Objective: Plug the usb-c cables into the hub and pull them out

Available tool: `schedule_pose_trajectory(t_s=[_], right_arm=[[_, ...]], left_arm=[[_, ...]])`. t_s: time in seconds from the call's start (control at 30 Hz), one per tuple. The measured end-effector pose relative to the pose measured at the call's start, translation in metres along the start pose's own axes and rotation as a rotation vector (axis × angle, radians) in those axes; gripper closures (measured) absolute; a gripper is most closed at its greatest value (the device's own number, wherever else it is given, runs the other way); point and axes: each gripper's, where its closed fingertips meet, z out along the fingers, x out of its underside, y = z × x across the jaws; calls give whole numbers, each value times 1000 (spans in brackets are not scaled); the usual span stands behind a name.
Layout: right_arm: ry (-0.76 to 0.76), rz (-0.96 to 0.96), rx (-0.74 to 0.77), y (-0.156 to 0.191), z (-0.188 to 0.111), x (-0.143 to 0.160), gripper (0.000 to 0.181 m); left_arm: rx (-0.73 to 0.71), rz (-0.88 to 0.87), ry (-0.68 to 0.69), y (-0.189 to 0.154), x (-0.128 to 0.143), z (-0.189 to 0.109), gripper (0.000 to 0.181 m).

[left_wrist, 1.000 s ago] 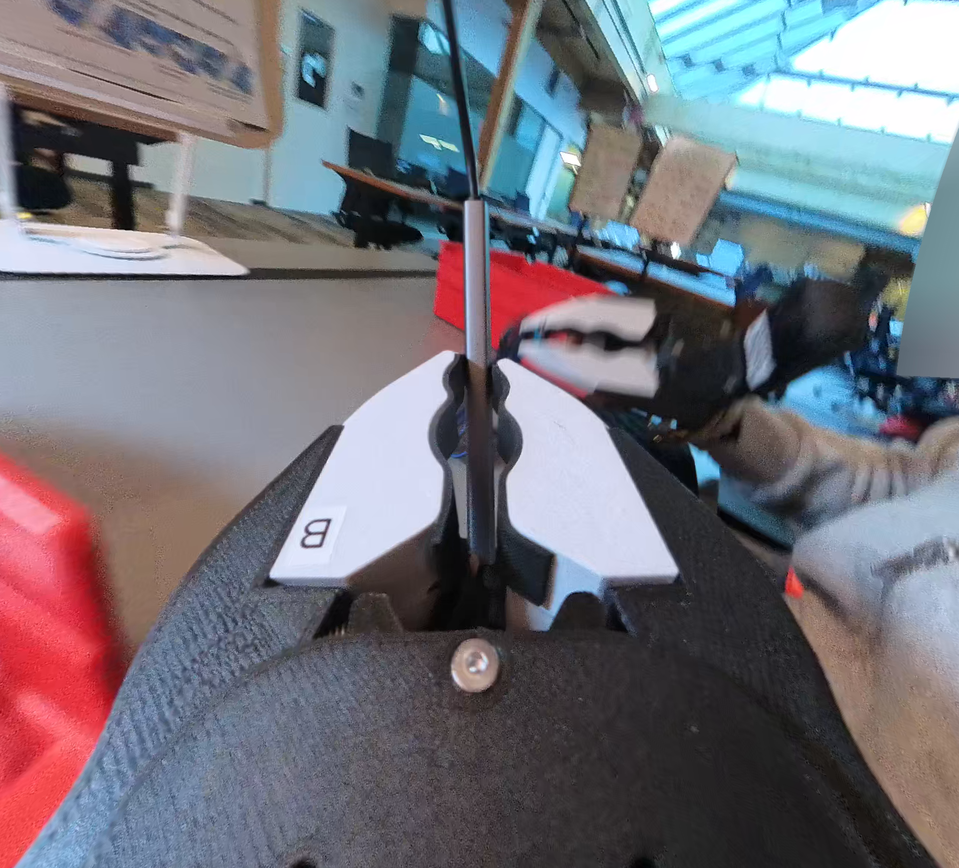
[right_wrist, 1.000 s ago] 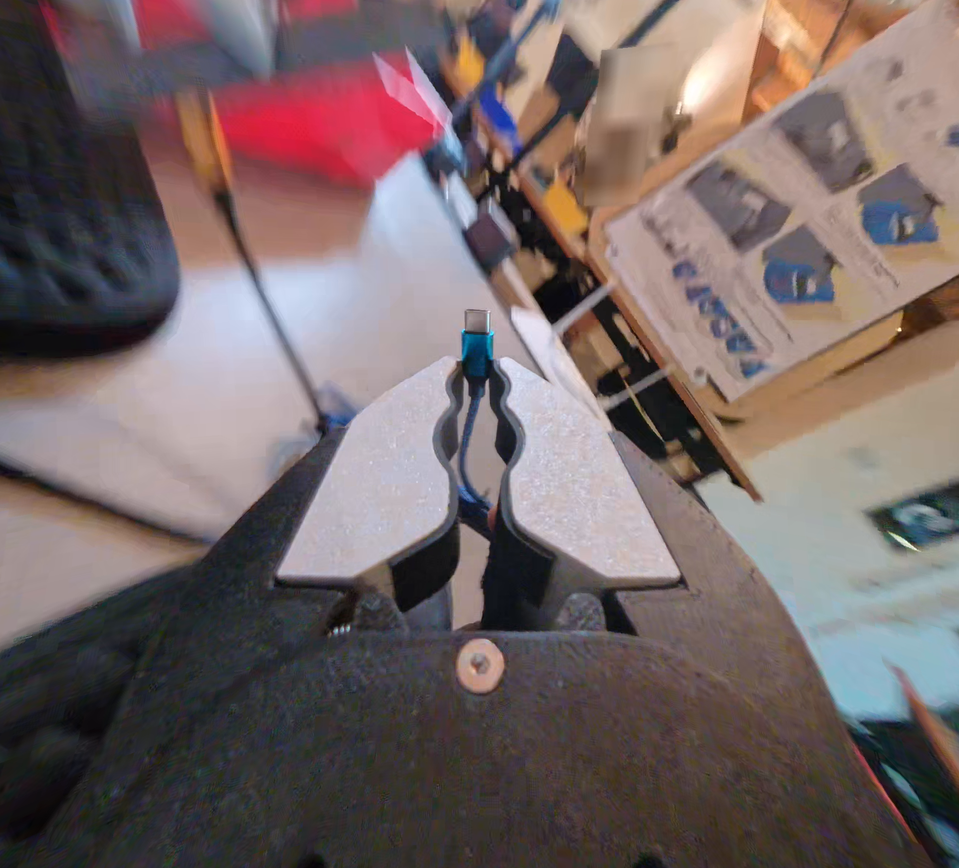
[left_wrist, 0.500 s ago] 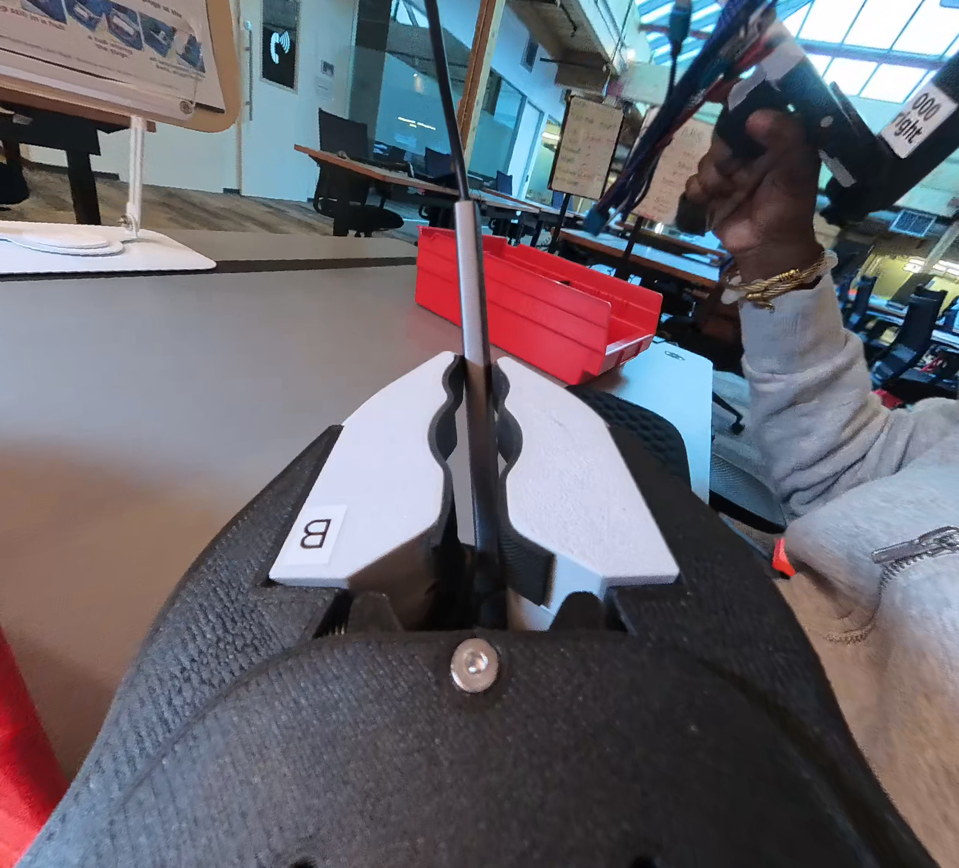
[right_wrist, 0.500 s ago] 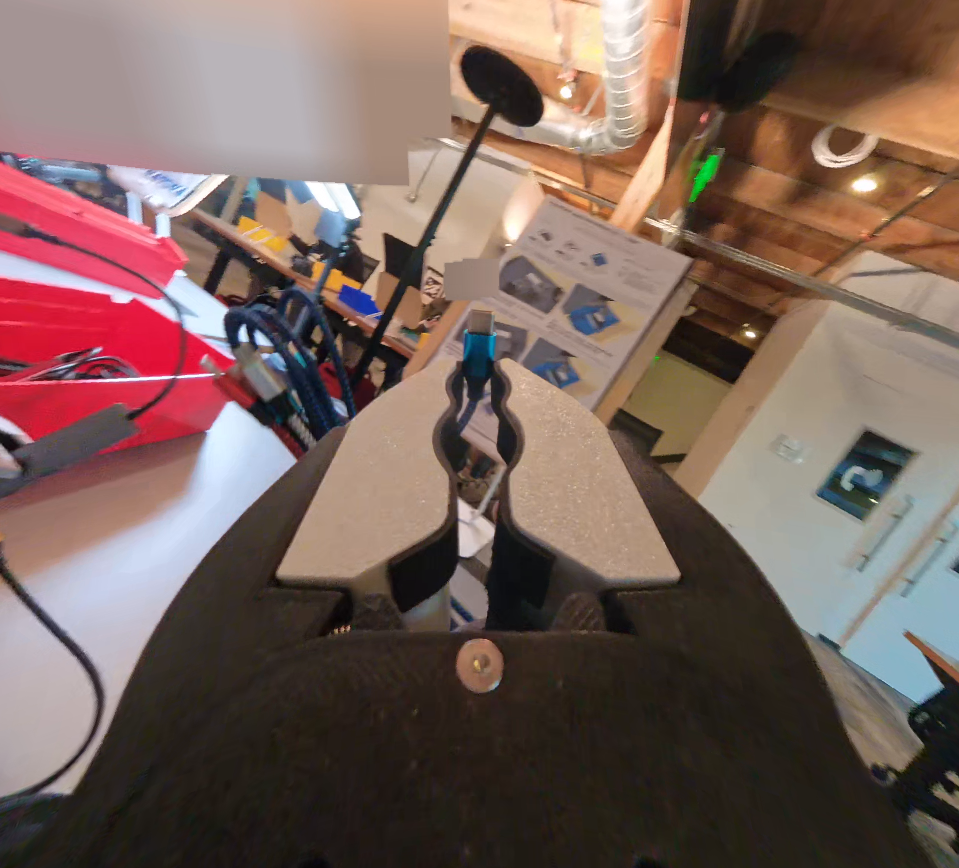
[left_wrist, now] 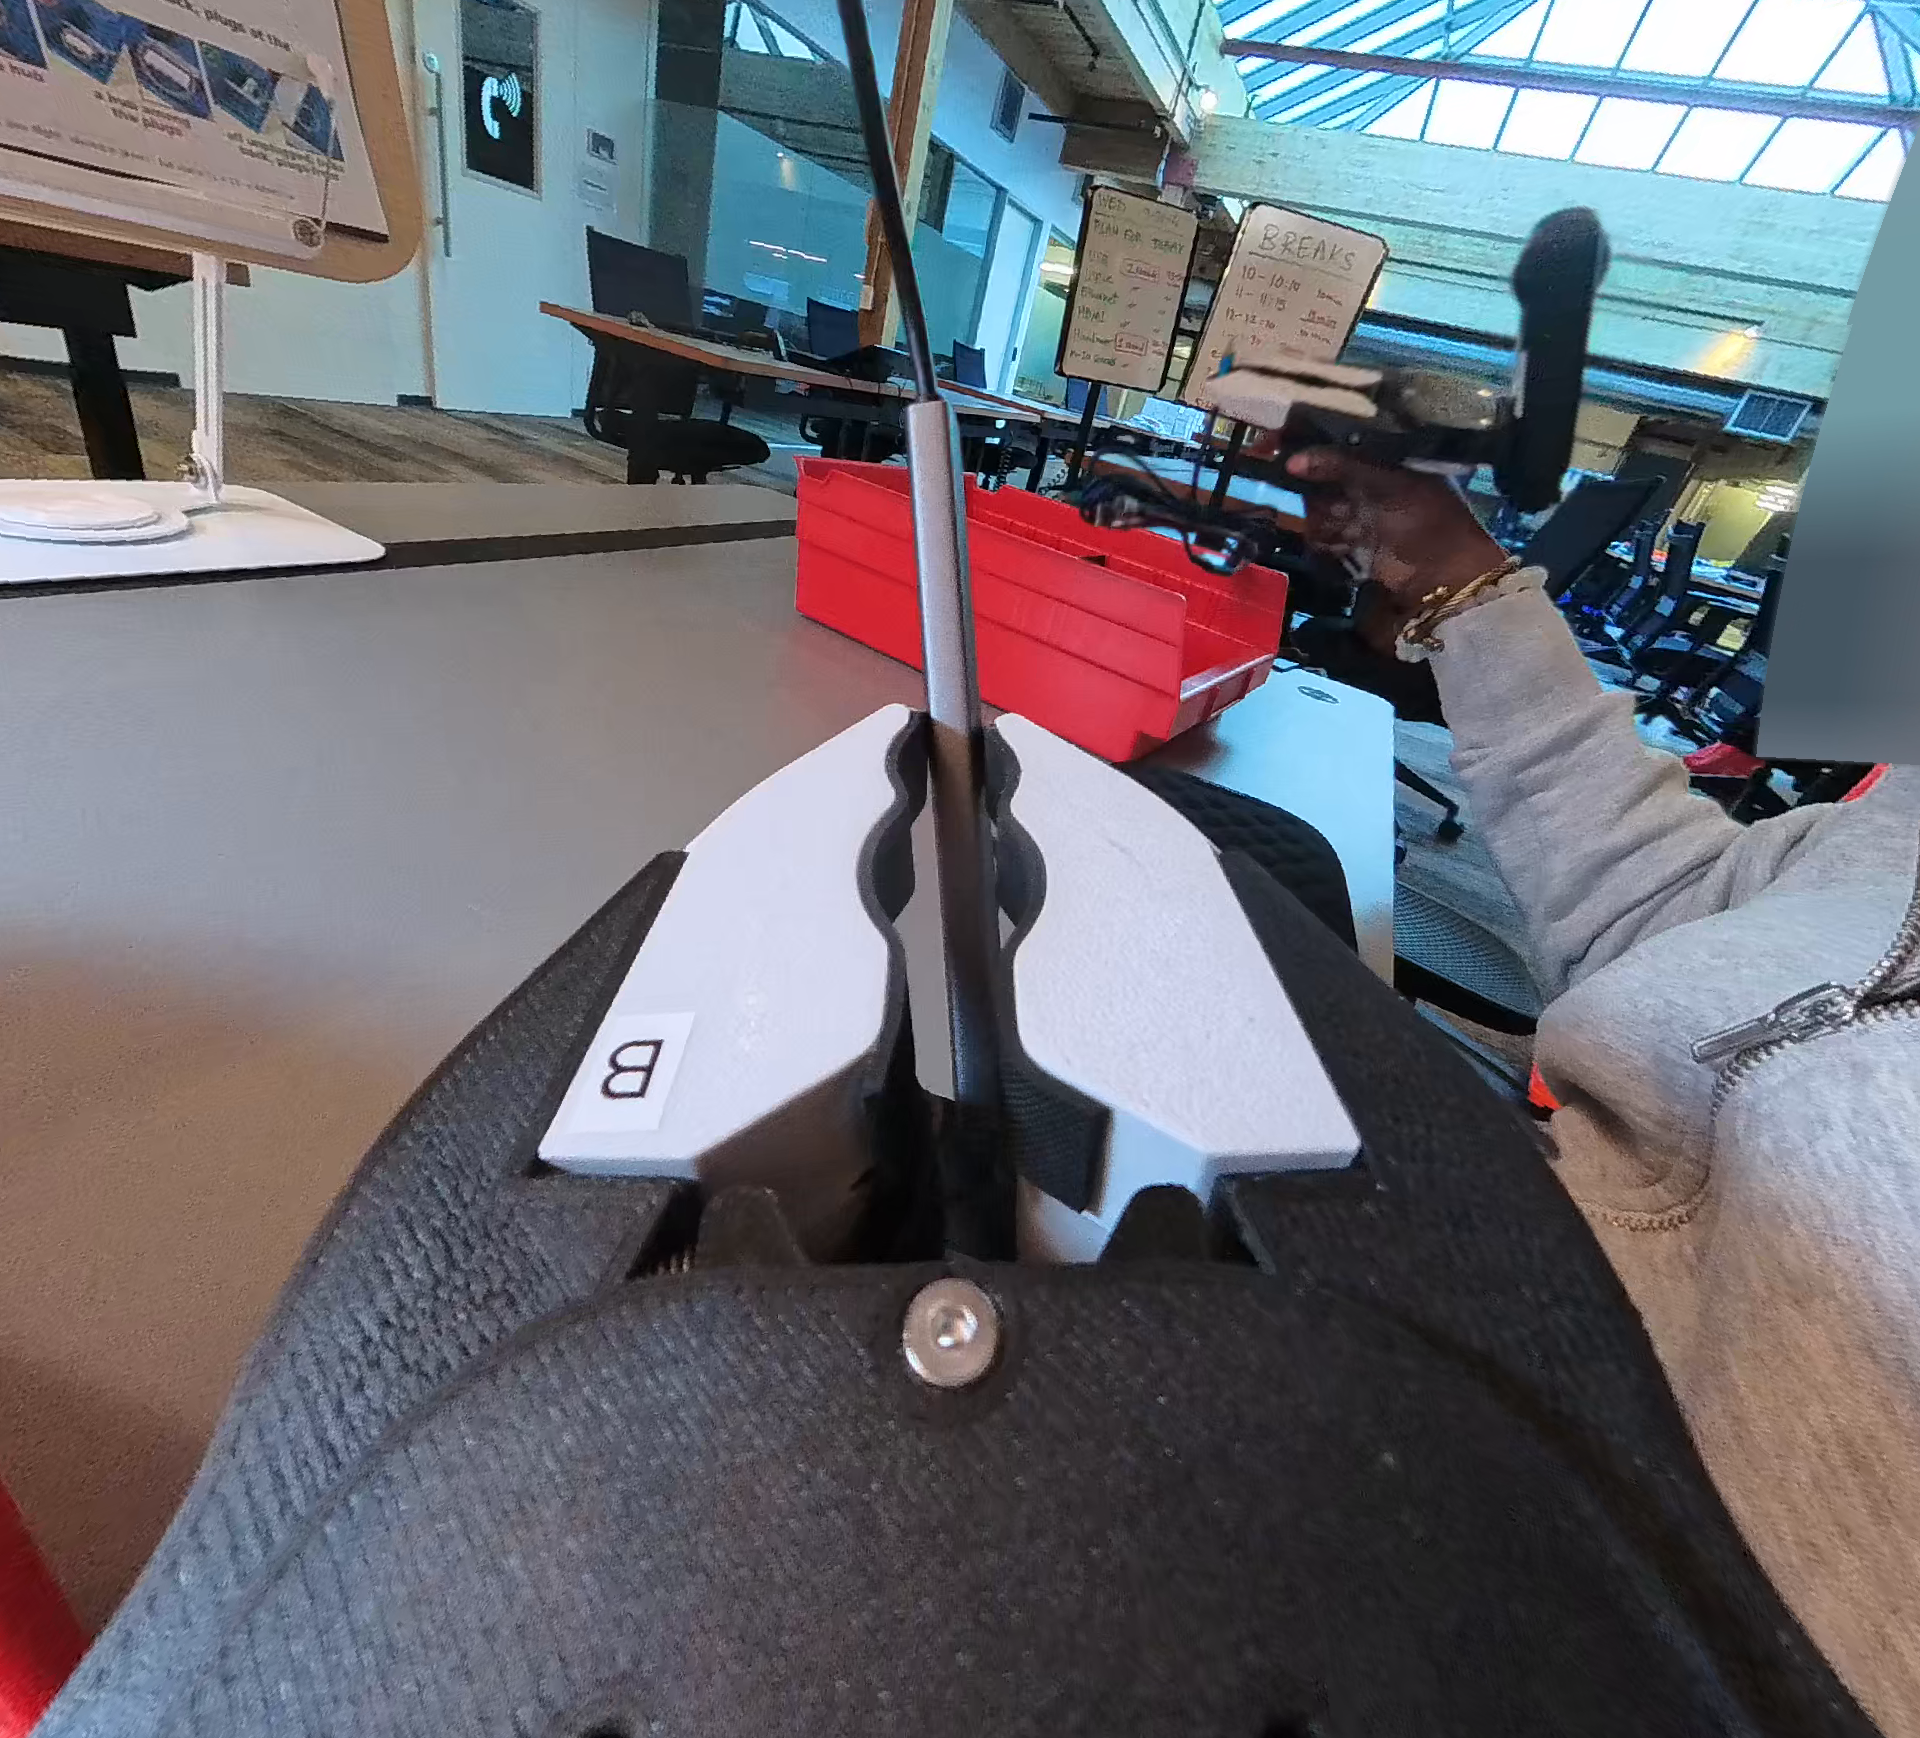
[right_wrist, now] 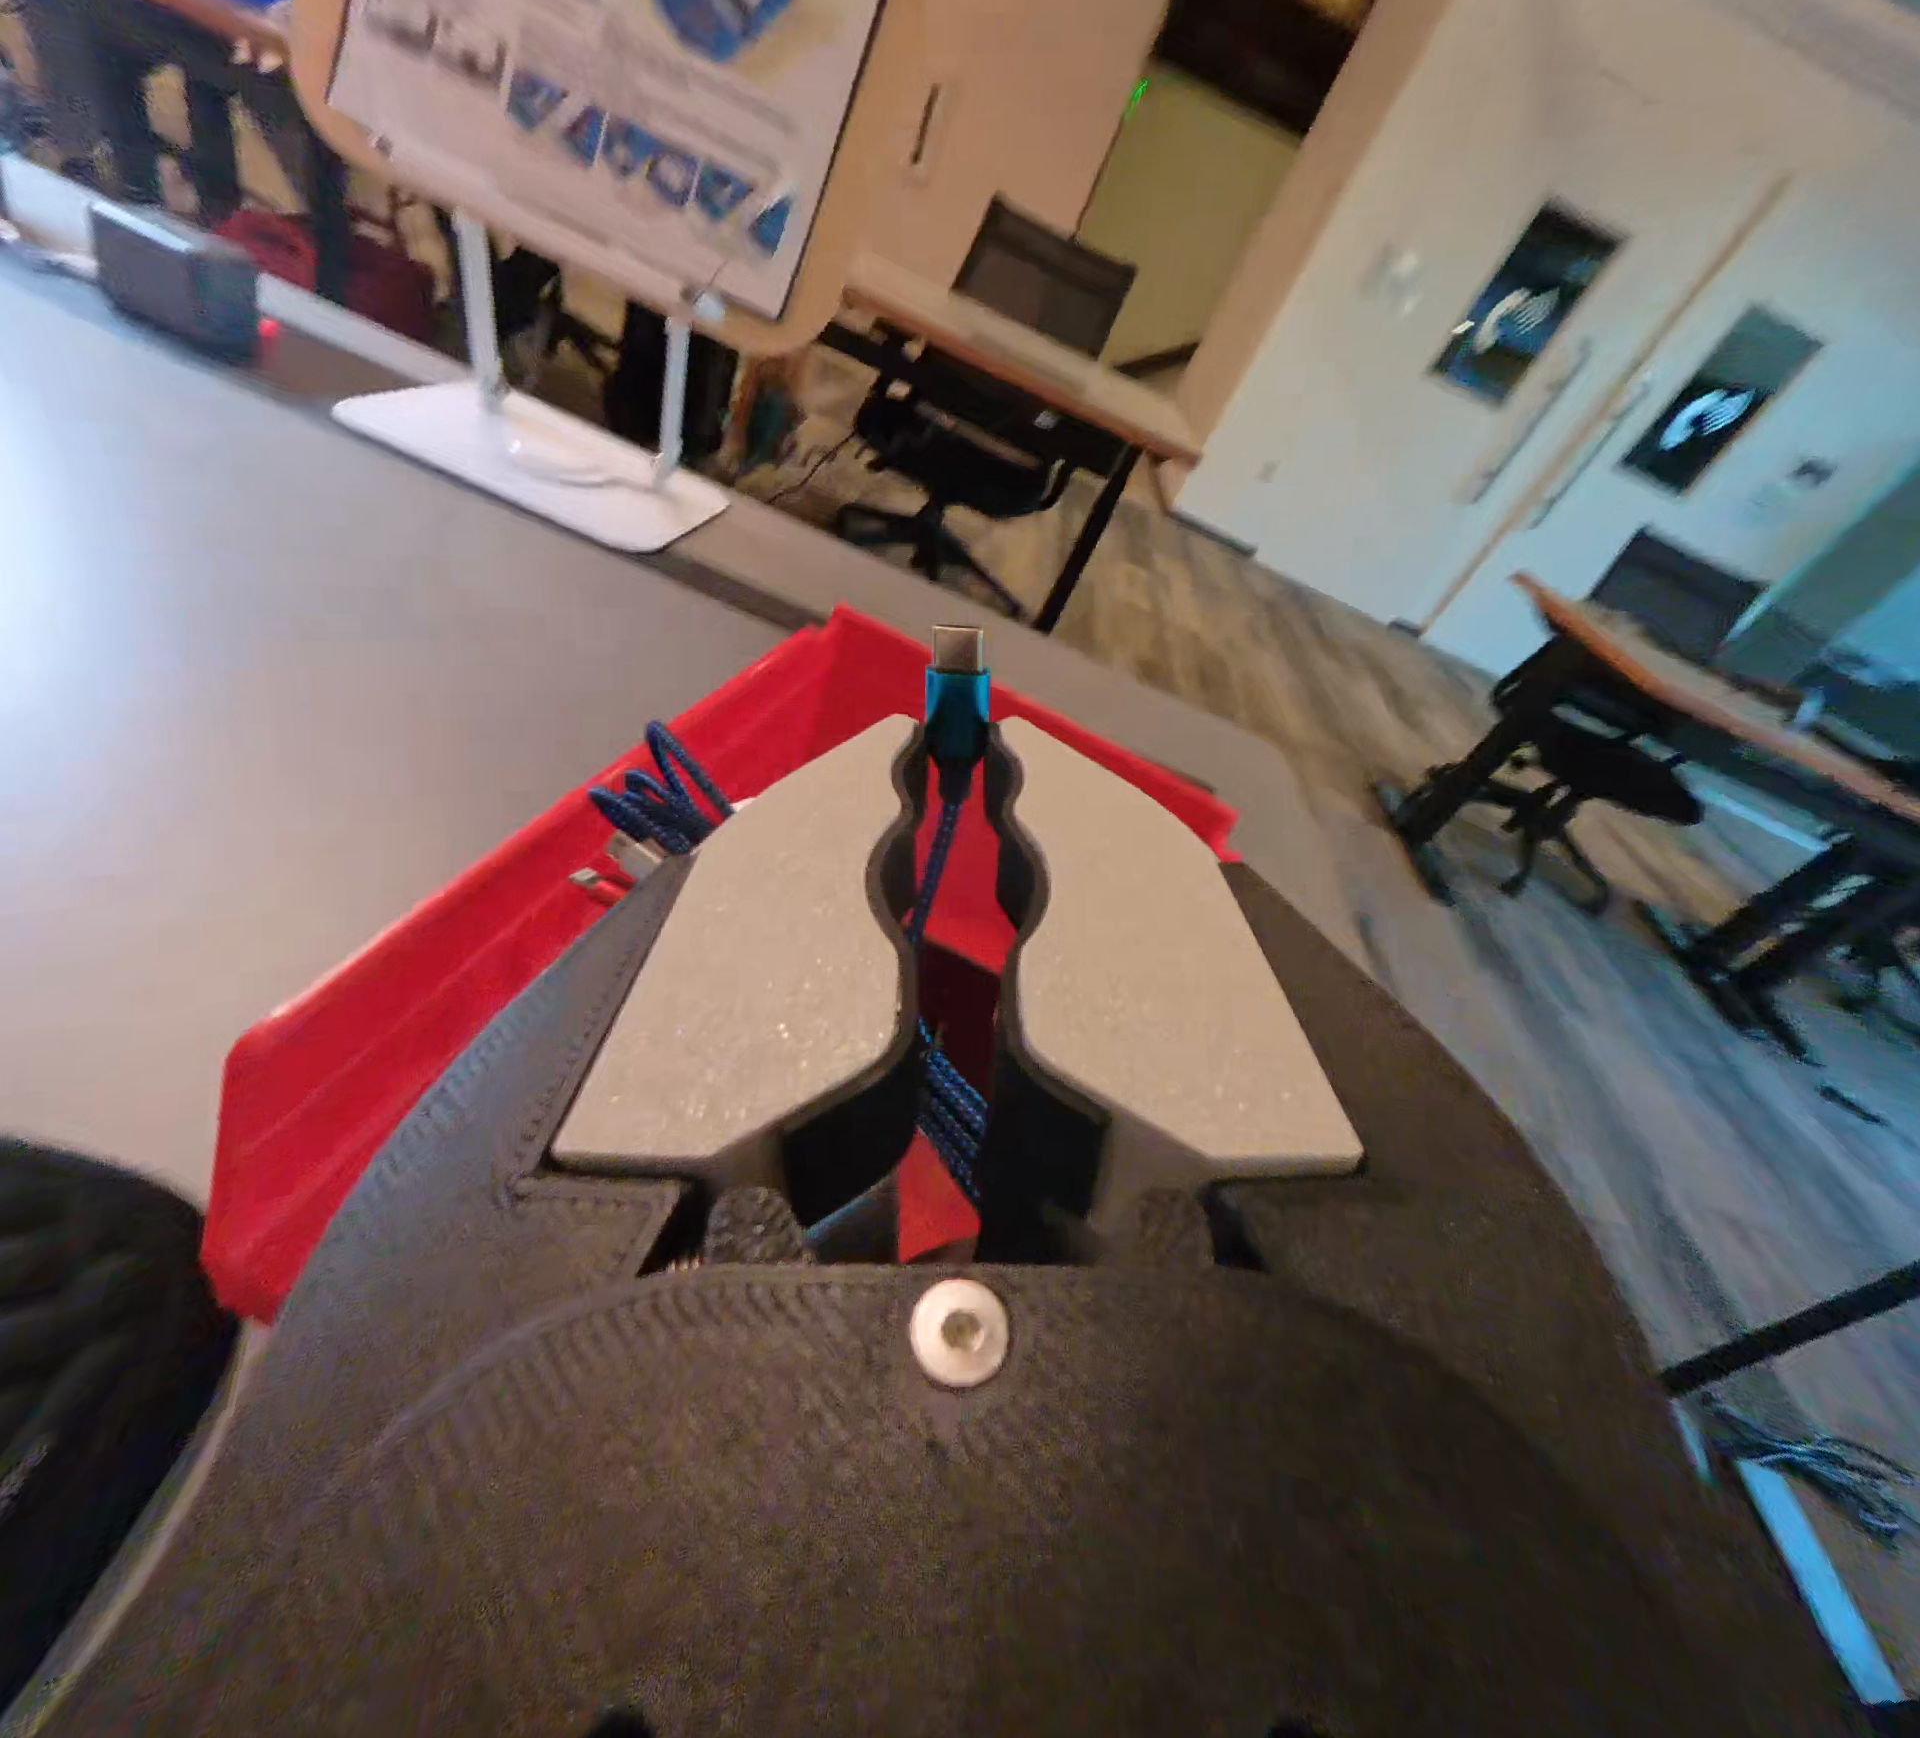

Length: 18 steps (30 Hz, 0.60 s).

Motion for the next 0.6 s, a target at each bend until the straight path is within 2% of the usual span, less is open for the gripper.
schedule_pose_trajectory(t_s=[0.1,0.37,0.6], right_arm=[[68,28,-88,9,7,25,171],[333,44,-185,27,20,85,171],[438,66,-227,51,31,104,169]], left_arm=[[2,-3,-2,0,0,0,171],[11,-7,-4,-1,-1,0,171],[12,-10,-6,-1,-1,0,171]])
